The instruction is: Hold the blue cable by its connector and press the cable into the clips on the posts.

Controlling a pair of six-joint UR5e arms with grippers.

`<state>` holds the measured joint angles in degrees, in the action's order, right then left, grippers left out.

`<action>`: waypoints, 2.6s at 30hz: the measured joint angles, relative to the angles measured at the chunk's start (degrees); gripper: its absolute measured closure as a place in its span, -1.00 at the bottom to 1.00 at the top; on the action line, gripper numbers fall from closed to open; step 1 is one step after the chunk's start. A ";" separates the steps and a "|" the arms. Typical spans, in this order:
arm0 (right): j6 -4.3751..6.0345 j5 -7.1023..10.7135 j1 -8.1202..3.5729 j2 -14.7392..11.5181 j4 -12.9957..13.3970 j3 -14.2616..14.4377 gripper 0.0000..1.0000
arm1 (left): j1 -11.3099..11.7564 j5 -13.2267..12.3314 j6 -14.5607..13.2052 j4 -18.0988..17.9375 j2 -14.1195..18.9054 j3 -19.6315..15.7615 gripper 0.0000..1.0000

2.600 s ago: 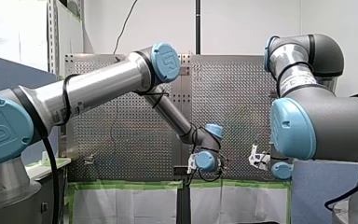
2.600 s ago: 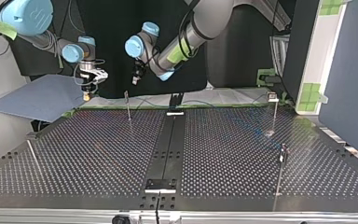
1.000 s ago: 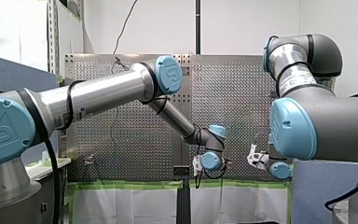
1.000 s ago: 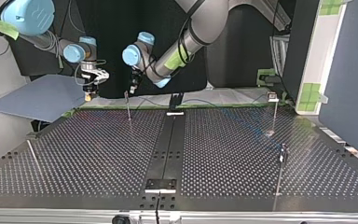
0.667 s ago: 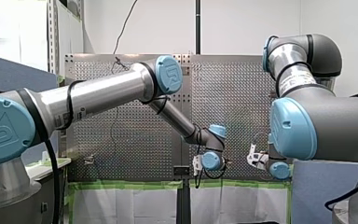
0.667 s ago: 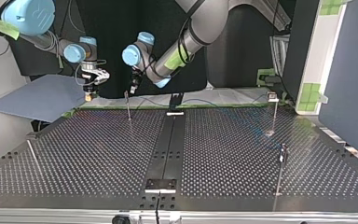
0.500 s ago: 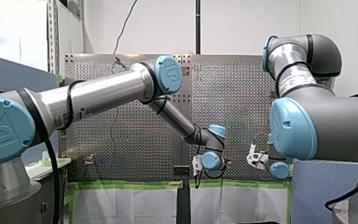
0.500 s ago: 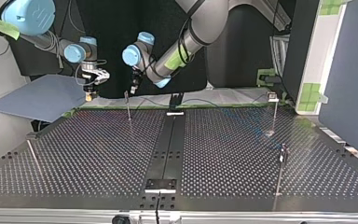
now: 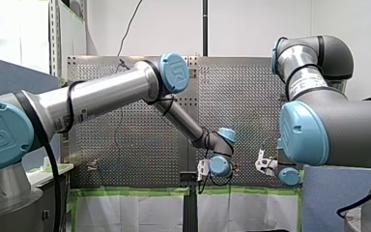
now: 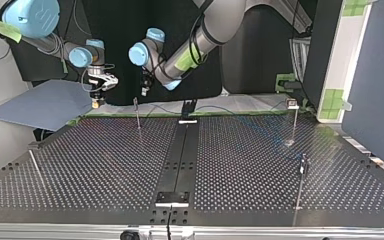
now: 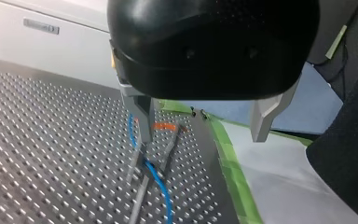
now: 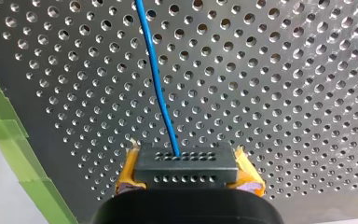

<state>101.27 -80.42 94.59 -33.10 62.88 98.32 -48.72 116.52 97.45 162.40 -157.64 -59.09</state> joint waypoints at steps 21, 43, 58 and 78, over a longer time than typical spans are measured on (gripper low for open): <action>0.11 0.25 -1.00 -0.09 -0.19 0.00 1.00 | -0.79 3.08 1.72 -9.76 10.18 -10.22 -1.00; 2.52 0.61 -0.40 -0.02 -0.24 0.00 1.00 | -0.42 -4.90 10.28 -14.52 20.77 -20.82 -1.00; 2.54 0.64 -0.15 -0.03 -0.37 0.00 1.00 | -0.60 -4.71 11.86 -14.43 28.21 -28.24 -1.00; 2.55 0.87 0.19 -0.01 -0.37 0.00 1.00 | -0.61 -4.65 13.39 -16.20 38.28 -38.33 -1.00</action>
<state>103.82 -79.55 94.78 -33.11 62.51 98.32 -49.33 111.87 110.84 146.20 -119.35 -97.42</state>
